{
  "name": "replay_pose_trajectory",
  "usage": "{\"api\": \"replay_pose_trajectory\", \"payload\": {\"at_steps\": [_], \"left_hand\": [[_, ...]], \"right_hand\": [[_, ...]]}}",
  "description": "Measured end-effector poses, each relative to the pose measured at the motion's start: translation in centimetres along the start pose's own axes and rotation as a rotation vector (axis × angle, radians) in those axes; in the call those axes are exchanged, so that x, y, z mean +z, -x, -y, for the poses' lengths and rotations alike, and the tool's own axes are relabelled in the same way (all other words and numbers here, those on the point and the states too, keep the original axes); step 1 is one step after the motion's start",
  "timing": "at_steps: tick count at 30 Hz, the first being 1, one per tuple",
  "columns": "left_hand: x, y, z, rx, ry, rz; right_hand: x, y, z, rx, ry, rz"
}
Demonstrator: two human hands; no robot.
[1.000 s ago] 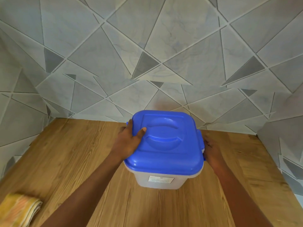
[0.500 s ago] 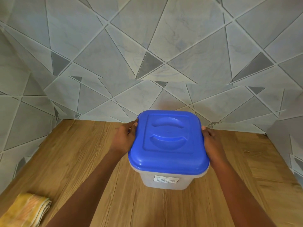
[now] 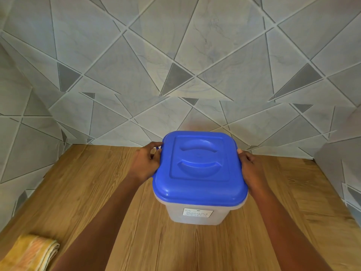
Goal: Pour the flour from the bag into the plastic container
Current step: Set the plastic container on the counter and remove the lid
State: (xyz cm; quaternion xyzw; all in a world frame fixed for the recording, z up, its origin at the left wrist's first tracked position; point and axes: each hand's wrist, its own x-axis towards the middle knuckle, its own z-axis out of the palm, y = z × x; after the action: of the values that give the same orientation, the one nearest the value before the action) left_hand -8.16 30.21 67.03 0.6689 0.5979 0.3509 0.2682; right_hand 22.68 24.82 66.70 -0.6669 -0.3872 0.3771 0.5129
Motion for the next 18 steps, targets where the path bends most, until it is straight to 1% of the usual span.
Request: {"api": "replay_pose_trajectory", "payload": {"at_steps": [3, 7, 8, 9, 11, 13, 15, 16, 17, 18], "left_hand": [[-0.2, 0.0, 0.0, 0.004, -0.016, 0.058], [-0.4, -0.4, 0.2, 0.005, 0.025, 0.036], [-0.5, -0.2, 0.4, -0.028, 0.071, 0.024], [-0.6, 0.2, 0.9, -0.065, 0.174, 0.019], [-0.2, 1.4, 1.9, -0.114, 0.27, 0.046], [0.7, 2.8, 2.7, -0.139, 0.335, 0.129], [1.4, 3.3, 3.2, -0.257, 0.427, 0.18], [1.3, 3.3, 3.2, -0.258, 0.409, 0.152], [1.3, 3.1, 3.8, -0.239, 0.414, 0.08], [1.1, 3.2, 3.5, -0.269, 0.448, 0.004]], "right_hand": [[-0.1, 0.0, -0.1, -0.005, 0.001, 0.009], [0.0, 0.0, -0.4, -0.006, 0.006, -0.001], [-0.2, -0.1, -0.4, 0.006, 0.003, -0.011], [-0.4, -0.2, -0.6, 0.019, -0.003, -0.023], [-0.7, -0.3, -0.6, 0.024, 0.002, -0.025], [-0.3, -0.4, -0.5, -0.004, 0.037, -0.006], [0.3, -0.4, -0.2, -0.035, 0.054, -0.015], [0.5, -0.3, -0.1, -0.047, 0.048, -0.021], [0.5, -0.3, 0.0, -0.053, 0.04, -0.027], [0.5, -0.3, 0.1, -0.061, 0.031, -0.033]]}}
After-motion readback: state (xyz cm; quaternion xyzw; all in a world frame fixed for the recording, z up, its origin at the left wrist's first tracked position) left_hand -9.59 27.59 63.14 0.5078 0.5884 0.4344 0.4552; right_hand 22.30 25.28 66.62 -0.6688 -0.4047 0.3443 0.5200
